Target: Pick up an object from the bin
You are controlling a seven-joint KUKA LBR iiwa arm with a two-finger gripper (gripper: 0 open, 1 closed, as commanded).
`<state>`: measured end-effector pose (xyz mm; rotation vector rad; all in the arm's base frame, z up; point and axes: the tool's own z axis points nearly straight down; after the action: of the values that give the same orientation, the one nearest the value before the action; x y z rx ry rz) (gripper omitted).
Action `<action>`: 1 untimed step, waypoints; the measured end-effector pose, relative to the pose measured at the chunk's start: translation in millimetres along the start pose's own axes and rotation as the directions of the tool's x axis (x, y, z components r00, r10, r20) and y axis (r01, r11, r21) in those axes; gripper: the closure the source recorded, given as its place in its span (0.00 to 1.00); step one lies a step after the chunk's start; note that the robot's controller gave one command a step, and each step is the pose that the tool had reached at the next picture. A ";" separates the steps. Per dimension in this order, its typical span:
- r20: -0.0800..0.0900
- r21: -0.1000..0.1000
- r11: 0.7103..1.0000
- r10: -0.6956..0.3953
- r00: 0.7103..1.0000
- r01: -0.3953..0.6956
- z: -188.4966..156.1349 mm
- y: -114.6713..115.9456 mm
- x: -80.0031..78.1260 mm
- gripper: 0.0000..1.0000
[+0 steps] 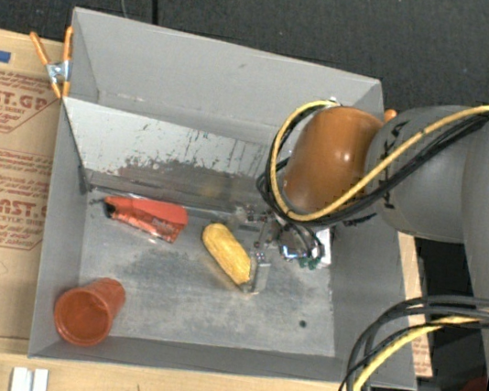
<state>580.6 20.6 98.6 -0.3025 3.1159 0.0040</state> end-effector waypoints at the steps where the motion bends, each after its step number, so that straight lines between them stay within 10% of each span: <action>1: -0.008 -0.001 0.999 -0.039 0.999 0.039 19.2 16.2 -1.9 0.00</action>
Offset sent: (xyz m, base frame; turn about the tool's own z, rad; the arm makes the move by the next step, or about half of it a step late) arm 0.0001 0.0369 -0.0286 0.0313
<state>579.5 36.9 79.5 -0.3639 3.1172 0.0030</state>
